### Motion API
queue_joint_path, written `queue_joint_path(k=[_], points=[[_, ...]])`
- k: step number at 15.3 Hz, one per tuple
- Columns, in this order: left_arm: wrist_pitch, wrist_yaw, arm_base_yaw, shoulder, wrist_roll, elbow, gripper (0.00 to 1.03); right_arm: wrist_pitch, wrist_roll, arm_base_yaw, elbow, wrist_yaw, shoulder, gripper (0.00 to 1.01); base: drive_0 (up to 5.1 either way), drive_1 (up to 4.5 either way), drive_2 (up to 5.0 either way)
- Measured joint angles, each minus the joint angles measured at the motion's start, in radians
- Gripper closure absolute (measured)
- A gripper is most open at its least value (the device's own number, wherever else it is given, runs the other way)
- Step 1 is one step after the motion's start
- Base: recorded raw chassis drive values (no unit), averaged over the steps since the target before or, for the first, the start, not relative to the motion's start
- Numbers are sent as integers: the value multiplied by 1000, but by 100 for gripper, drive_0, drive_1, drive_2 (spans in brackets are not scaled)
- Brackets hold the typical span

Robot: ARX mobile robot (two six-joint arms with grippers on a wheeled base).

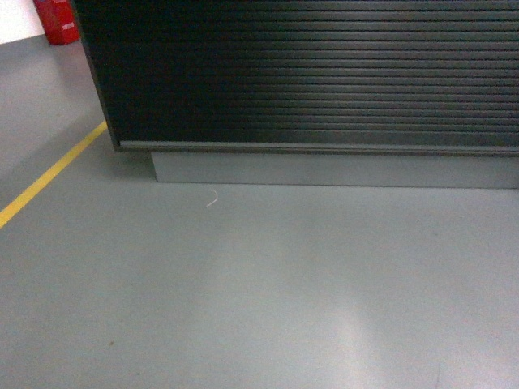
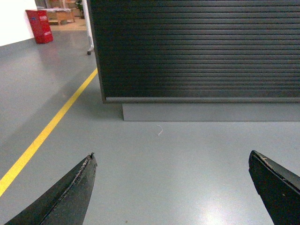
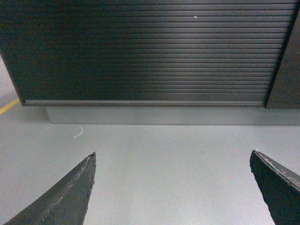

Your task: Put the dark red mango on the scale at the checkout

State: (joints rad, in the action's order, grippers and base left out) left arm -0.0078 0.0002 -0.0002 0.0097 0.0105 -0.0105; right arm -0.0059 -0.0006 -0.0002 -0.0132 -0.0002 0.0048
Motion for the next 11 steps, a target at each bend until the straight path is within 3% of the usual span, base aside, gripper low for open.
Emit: queue_joint_path(k=[11], points=[[5,0,0,0,0,0,5,2,0,0,0,0,0,3,-2,430,-434]])
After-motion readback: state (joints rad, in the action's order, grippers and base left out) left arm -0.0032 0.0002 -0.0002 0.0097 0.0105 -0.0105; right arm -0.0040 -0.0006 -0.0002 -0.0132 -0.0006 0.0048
